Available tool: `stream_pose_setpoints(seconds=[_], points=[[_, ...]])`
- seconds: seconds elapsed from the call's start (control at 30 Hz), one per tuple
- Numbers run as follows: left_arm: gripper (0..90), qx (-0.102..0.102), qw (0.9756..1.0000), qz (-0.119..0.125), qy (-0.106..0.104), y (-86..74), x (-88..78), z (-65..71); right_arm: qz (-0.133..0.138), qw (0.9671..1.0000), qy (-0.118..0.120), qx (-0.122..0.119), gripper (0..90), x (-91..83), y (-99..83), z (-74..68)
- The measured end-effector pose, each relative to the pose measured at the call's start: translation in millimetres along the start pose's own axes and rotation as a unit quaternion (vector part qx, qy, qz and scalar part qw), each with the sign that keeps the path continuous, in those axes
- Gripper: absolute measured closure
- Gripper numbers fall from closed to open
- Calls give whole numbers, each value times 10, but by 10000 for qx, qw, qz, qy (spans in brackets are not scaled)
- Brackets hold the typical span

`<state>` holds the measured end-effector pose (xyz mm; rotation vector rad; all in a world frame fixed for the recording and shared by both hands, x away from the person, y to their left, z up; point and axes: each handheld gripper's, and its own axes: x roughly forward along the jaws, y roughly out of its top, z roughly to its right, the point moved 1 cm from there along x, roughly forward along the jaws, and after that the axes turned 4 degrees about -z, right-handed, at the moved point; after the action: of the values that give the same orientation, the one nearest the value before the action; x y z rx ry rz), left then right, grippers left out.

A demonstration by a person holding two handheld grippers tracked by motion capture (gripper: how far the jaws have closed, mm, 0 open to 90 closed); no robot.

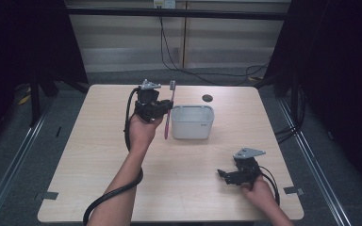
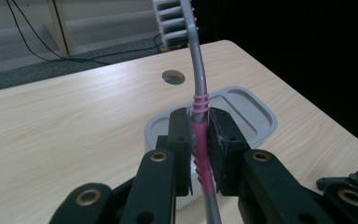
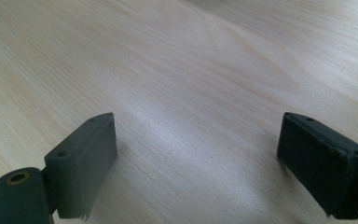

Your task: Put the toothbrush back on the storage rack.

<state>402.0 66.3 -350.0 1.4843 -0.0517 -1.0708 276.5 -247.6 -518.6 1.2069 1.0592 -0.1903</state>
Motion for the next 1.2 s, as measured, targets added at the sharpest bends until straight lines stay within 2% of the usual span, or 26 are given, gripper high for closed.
stream_pose_setpoints(seconds=[0.17, 0.47, 0.83, 1.2], points=[[801, -4, 9999, 140, 32, 57, 9, 23, 2, 10000, -1, 9, 113, 0, 0, -1], [801, 63, 9996, 253, 46, 152, 40, 59, 3, 10000, -1, 7, 113, 0, 0, -1], [800, 37, 9991, 396, 111, 228, 111, 56, 12, 10000, -2, -5, 113, 2, 1, 1], [800, -70, 9985, 538, 41, 330, 133, 36, 11, 10000, -1, -3, 113, 2, 1, 1]])
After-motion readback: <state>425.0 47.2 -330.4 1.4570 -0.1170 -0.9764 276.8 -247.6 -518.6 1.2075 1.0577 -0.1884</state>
